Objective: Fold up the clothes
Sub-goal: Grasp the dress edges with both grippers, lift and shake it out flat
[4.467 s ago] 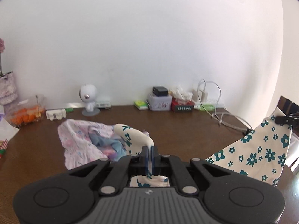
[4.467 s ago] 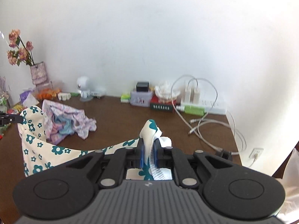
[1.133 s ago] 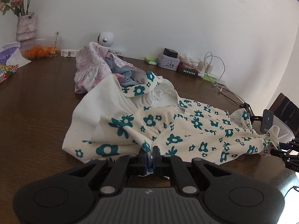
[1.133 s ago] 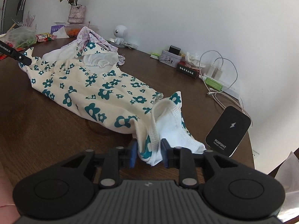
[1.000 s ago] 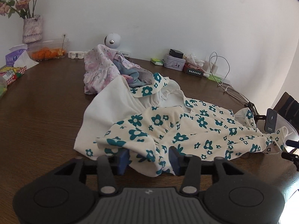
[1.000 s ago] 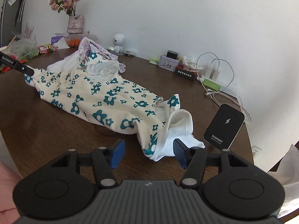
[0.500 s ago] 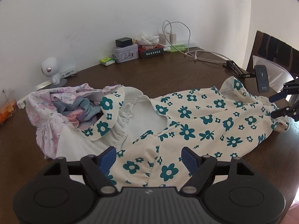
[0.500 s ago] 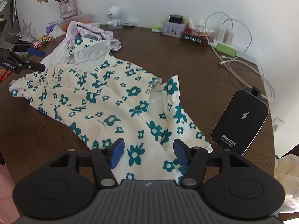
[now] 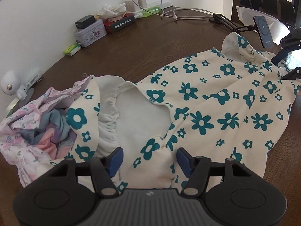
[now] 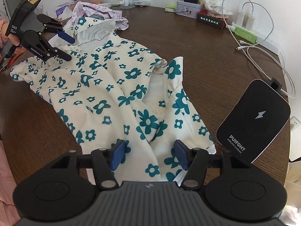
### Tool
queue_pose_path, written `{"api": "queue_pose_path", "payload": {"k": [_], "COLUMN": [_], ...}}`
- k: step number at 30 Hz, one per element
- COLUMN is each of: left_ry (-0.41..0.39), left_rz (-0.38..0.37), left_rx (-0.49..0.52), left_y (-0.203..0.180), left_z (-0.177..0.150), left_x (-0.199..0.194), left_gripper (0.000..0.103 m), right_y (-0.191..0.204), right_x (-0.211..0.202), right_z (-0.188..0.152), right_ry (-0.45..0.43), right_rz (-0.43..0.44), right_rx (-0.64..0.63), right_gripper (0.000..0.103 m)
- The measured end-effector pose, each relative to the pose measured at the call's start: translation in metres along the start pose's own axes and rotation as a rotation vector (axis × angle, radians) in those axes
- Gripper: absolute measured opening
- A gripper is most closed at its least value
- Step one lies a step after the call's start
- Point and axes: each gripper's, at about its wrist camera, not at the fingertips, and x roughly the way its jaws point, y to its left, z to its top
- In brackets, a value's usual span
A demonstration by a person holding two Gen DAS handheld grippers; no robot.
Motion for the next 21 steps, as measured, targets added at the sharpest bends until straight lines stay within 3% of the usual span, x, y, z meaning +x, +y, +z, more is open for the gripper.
{"api": "queue_pose_path", "payload": {"k": [2,3,5,6,9,15,21], "left_ry": [0.005,-0.001,-0.034,-0.056,-0.137,-0.299,-0.303], "left_rz": [-0.046,-0.056,-0.044,-0.042,-0.026,0.104,0.149], "left_rx": [0.003,0.005,0.014,0.014,-0.007,-0.081,-0.161], "left_y": [-0.002,-0.003,-0.009,-0.011,-0.019,-0.041,-0.067], "left_z": [-0.003,-0.005,-0.01,-0.013,-0.024,-0.058,-0.101], "left_x": [0.001,-0.001,-0.008,-0.013,-0.036,-0.093,-0.127], "left_gripper": [0.022,0.012,0.006,0.006,0.005,0.005,0.005], "right_y": [-0.001,-0.001,0.0,0.003,0.013,0.046,0.087], "right_x": [0.002,0.003,0.001,-0.001,-0.009,-0.03,-0.056], "right_z": [0.0,0.0,0.0,0.0,-0.002,-0.01,-0.019], "right_ry": [0.009,0.015,0.017,0.016,0.009,-0.064,-0.132], "right_rz": [0.02,0.028,0.05,0.045,0.028,-0.097,-0.17], "right_rx": [0.002,0.001,-0.001,-0.01,-0.042,-0.139,-0.229], "right_gripper": [0.051,0.046,0.03,0.019,0.005,0.002,0.002]}}
